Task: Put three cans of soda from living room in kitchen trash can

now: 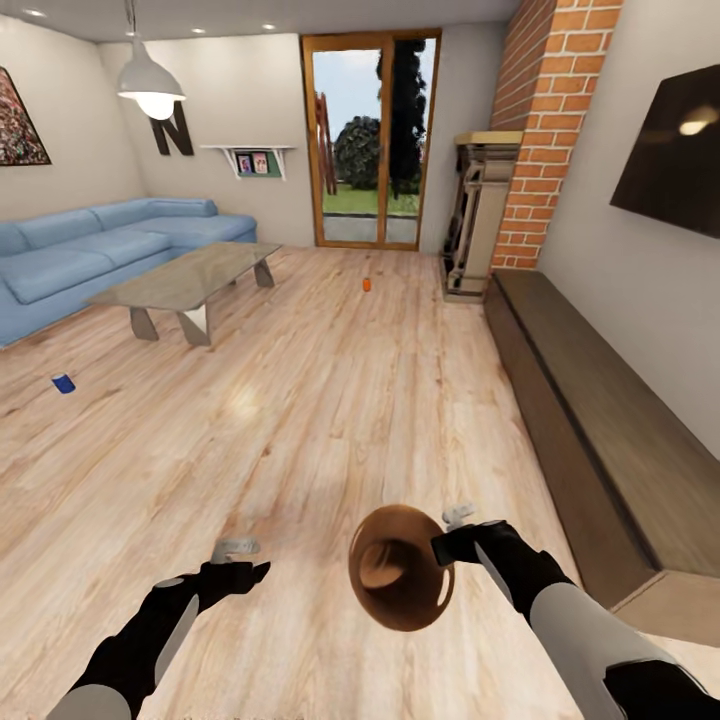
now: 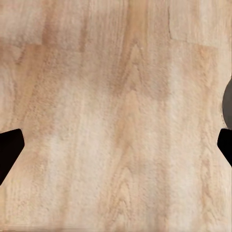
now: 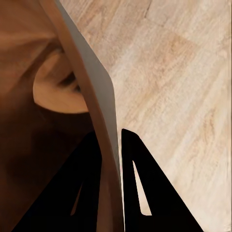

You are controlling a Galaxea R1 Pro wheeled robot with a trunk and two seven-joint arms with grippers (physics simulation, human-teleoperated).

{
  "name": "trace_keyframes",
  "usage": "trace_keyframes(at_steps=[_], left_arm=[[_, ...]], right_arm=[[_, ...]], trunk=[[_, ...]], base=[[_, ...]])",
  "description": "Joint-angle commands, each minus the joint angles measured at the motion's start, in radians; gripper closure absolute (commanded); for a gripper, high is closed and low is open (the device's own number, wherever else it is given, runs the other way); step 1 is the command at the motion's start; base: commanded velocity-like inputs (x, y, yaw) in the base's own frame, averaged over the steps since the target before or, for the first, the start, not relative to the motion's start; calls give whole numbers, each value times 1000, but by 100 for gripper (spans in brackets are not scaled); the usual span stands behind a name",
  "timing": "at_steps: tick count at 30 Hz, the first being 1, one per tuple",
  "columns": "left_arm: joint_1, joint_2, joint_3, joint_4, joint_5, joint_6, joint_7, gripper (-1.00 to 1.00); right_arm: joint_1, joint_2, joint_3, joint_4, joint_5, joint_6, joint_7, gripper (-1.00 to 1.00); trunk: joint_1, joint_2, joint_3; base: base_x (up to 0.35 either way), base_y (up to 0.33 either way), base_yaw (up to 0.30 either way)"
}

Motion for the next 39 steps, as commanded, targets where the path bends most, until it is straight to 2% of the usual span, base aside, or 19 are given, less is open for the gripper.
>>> trace_keyframes(at_steps=[1, 7, 14, 17, 32, 39], left_arm=[[0, 0, 0, 0, 0, 0, -1, -100], [0, 1, 0, 0, 0, 1, -3, -100], [3, 2, 1, -8, 1, 3, -6, -100], [3, 2, 1, -10, 1, 3, -6, -100], [4, 3, 2, -11, 1, 5, -8, -100], [4, 14, 2, -11, 2, 8, -10, -100]], right_arm=[[0, -7, -2, -1, -20, 4, 8, 100], [-1, -34, -5, -1, -23, 9, 11, 100], [-9, -40, -9, -5, -26, 239, 47, 100], [-11, -40, -9, -5, -26, 260, 58, 100], [-13, -27, -9, -5, -30, 276, 66, 100], [-13, -25, -6, -6, -29, 275, 64, 100]], trunk=[[0, 0, 0], [0, 0, -1], [0, 0, -1], [0, 0, -1], [0, 0, -1], [0, 0, -2]], base=[[0, 0, 187], [90, 19, 146], [268, 99, 32], [293, 113, 4], [299, 121, 0], [300, 134, 22]])
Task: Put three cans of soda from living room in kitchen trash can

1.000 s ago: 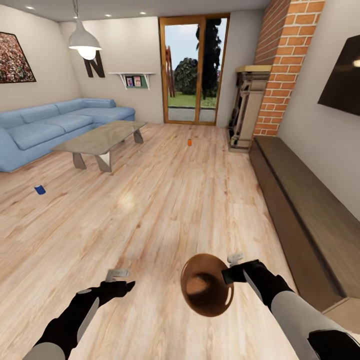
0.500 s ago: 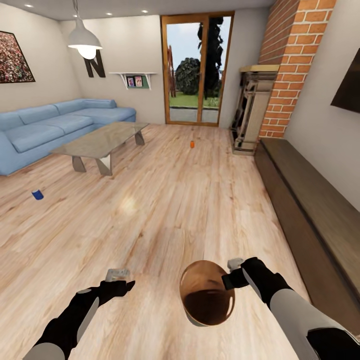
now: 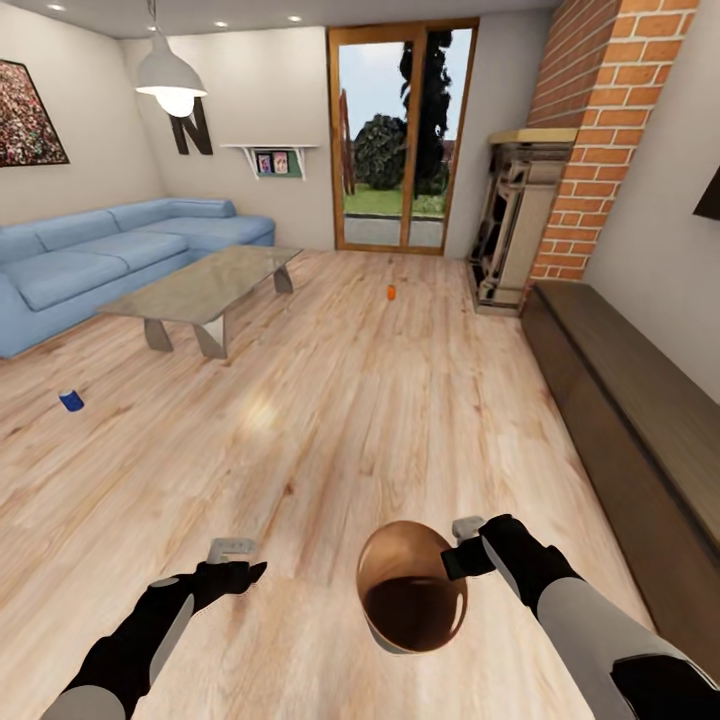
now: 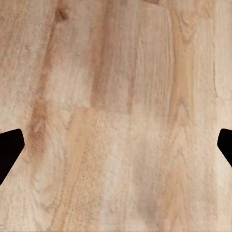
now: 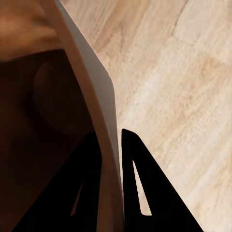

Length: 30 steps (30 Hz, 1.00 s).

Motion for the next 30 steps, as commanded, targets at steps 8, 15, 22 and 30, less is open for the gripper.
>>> trace_keyframes(at_steps=[8, 15, 22, 30], left_arm=[[0, 1, 0, 0, 0, -1, -1, -100], [0, 1, -1, -7, 0, -1, -1, -100], [0, 1, -2, -8, 0, -1, -1, -100], [1, 1, -2, -8, 0, -3, -1, -100]], right_arm=[[0, 2, 3, 0, -16, 4, -3, 100], [0, 4, 5, 0, -15, 3, -5, 100], [0, 18, 6, 0, -14, 3, -7, 100], [0, 24, 7, 0, -13, 3, -7, 100]], trunk=[[0, 0, -4], [0, 0, -8], [0, 0, -12], [0, 0, -17]], base=[[300, 135, 164], [300, 135, 200], [300, 135, 204], [300, 132, 205]])
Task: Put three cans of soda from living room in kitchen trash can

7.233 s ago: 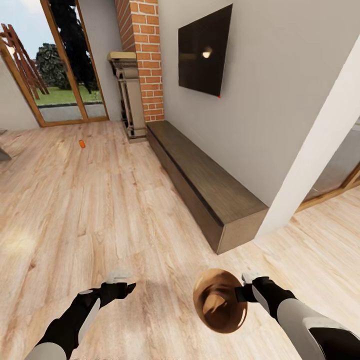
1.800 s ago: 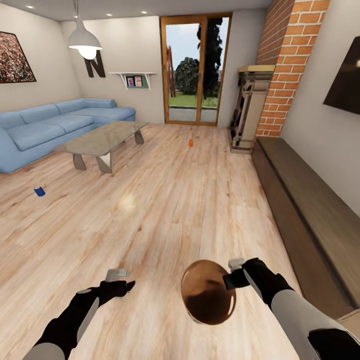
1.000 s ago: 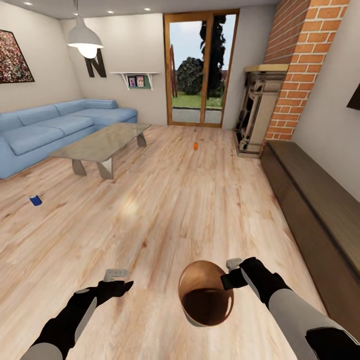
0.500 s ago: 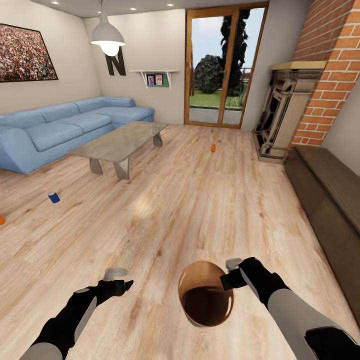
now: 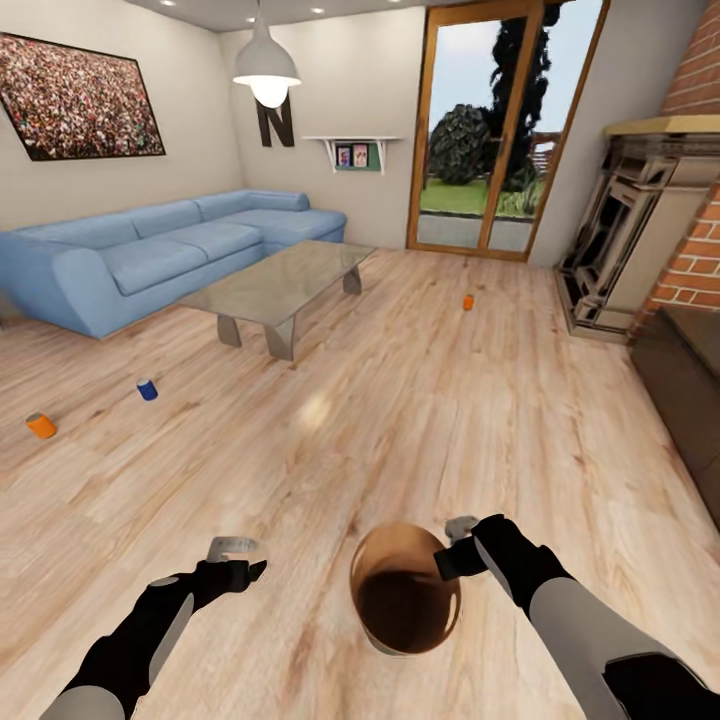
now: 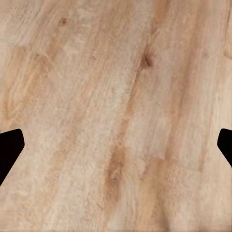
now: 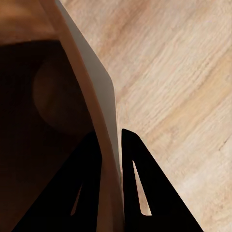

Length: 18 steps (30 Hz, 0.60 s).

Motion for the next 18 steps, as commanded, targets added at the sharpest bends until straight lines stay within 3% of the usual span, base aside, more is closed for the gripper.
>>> trace_keyframes(at_steps=[1, 18], left_arm=[[0, 0, 0, 0, 0, 0, 0, -100], [0, 0, 0, -1, 0, -2, 0, -100]], right_arm=[[0, 1, -2, 0, -18, 4, 4, 100], [0, 13, -2, 0, -18, 4, 4, 100]], trunk=[[0, 0, -1], [0, 0, -4]], base=[[300, 132, 205], [300, 132, 123]])
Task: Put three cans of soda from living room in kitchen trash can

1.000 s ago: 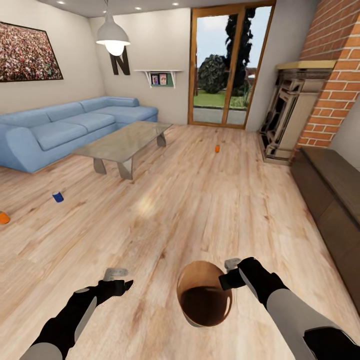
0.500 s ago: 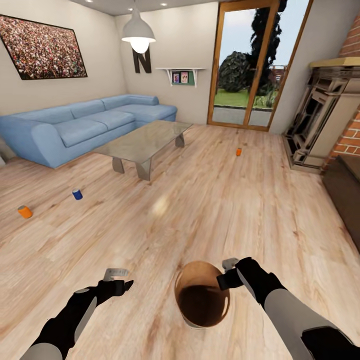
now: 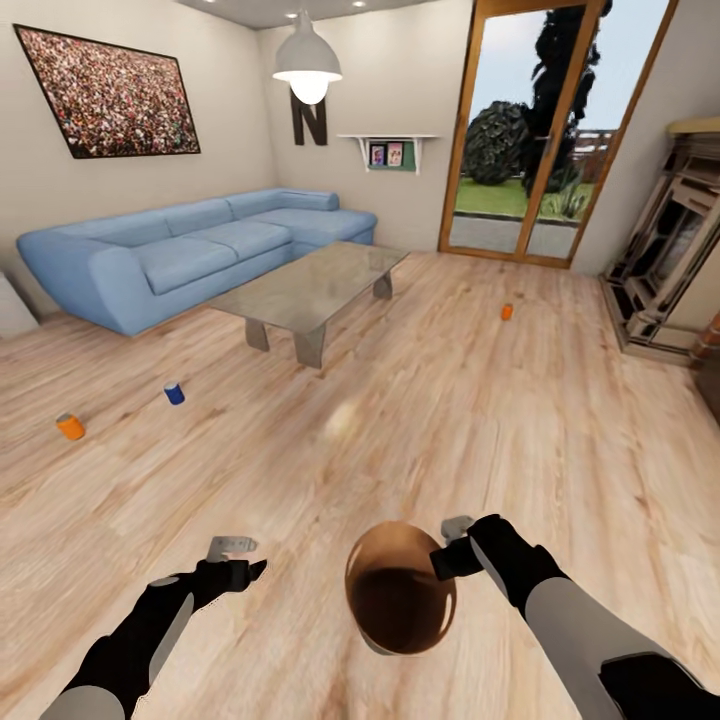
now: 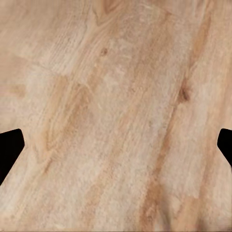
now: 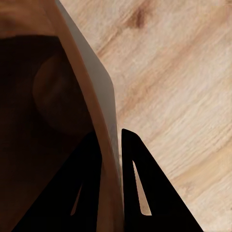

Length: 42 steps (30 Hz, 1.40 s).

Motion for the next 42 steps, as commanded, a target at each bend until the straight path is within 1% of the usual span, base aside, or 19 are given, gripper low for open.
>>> trace_keyframes(at_steps=[1, 9, 27, 35, 42], left_arm=[[0, 0, 0, 0, 0, 0, 0, -100], [1, 0, 0, -18, 0, 1, 0, -100], [0, 1, 2, -20, 0, 3, 0, -100], [0, 19, 3, -23, 1, 4, -3, -100], [0, 21, 3, -24, 1, 3, -4, -100]], right_arm=[[0, 2, -2, 0, -16, 3, 4, 100], [0, 6, -2, 0, -16, 3, 4, 100], [0, 16, -1, 0, -16, 3, 2, 100], [0, 17, -1, 1, -16, 3, 1, 100], [1, 19, -1, 1, -16, 4, 2, 100]], trunk=[[0, 0, 0], [0, 0, 0], [0, 0, 0], [0, 0, 0], [0, 0, 0]], base=[[300, 132, 224], [300, 132, 243], [300, 131, 250], [300, 131, 251], [300, 131, 245]])
